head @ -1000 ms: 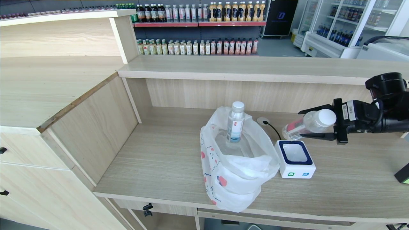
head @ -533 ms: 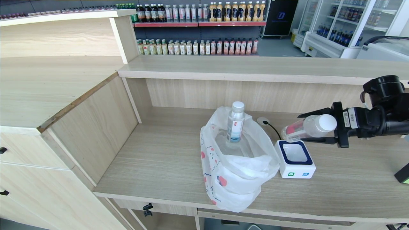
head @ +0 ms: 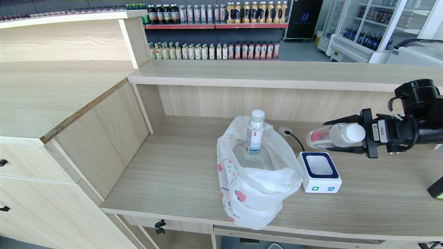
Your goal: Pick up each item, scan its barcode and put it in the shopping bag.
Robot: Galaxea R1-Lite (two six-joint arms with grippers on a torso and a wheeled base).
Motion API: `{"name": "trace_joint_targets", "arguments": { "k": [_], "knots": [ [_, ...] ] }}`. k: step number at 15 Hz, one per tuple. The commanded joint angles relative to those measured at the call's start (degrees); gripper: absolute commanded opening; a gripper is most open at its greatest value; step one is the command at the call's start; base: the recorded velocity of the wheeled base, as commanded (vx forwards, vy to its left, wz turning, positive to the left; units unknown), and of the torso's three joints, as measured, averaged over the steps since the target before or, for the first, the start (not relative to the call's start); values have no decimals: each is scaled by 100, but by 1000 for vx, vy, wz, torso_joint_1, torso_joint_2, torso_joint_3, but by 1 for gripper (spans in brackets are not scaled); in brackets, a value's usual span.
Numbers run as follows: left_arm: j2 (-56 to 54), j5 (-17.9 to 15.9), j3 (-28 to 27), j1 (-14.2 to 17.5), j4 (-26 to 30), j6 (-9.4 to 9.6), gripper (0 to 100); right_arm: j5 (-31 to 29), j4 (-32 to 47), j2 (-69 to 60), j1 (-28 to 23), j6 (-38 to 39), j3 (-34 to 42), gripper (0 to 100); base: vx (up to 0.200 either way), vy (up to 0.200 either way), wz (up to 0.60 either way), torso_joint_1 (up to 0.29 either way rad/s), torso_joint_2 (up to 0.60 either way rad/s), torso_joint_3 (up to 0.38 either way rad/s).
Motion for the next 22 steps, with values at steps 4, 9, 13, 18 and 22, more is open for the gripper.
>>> {"name": "trace_joint_targets", "arguments": {
  "k": [4,9,13,18,22],
  "knots": [
    [6,-2,0,-2,0,-1,100,-92,1,53,-30,-175,30,0,0,0,0,0,0,0],
    [6,-2,0,-2,0,-1,100,-74,194,44,-56,-245,12,0,0,0,0,0,0,0],
    [6,-2,0,-2,0,-1,100,-92,282,44,-65,-377,12,0,0,0,0,0,0,0],
    [6,-2,0,-2,0,-1,100,-101,282,53,-65,-377,3,0,0,0,0,0,0,0],
    [6,-2,0,-2,0,-1,100,-118,388,-281,-56,300,-146,0,0,0,0,0,0,0]
  ]
}}
